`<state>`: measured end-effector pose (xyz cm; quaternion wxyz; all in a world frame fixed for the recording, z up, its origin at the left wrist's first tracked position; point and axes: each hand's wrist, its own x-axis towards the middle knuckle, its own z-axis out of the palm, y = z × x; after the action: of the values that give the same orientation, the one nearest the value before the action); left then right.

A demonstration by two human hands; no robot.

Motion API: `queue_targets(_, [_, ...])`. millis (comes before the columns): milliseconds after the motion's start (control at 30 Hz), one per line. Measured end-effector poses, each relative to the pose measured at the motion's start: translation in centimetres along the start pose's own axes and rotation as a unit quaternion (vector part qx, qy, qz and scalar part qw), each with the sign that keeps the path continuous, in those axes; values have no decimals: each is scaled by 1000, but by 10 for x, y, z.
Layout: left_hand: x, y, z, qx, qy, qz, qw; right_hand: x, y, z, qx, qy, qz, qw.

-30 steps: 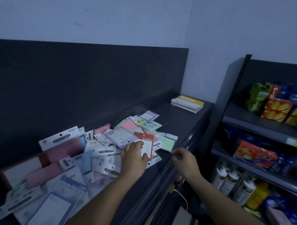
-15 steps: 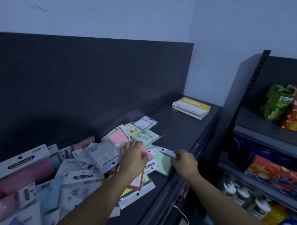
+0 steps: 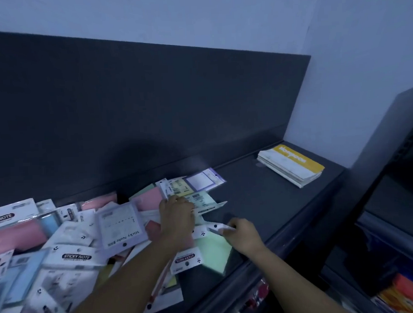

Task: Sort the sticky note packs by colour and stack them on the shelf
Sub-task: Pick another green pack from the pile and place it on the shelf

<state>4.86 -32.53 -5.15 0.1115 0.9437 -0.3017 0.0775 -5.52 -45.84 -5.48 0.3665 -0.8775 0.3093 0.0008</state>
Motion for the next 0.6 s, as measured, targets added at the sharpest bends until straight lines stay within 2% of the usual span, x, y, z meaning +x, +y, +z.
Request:
queue_targets(100, [5,4,2,-96,47,-4,994,12,6,-8,104,48,13,993])
queue_targets(167, [7,7,-5,-243,74,-32,967,19,9,-13,232,84,31,969])
queue_targets(233, [9,10,-16,-411,82,-74,905,25,9,-19,316,116,36,941])
queue_targets(333, [12,11,-32,-574,118,-144,798,30,3,-27,356,150,0,923])
queue_targets(367, [12,10,-36,-600,134,-170,771,30,-1,-30,365,156,-20,918])
queue_targets(433, [13,5,-43,-613,178,-212,740,30,-11,-38,374,167,-57,911])
queue_targets(600, [7,-17,-58,-601,229,-262,720,28,-43,-53,447,138,-96,879])
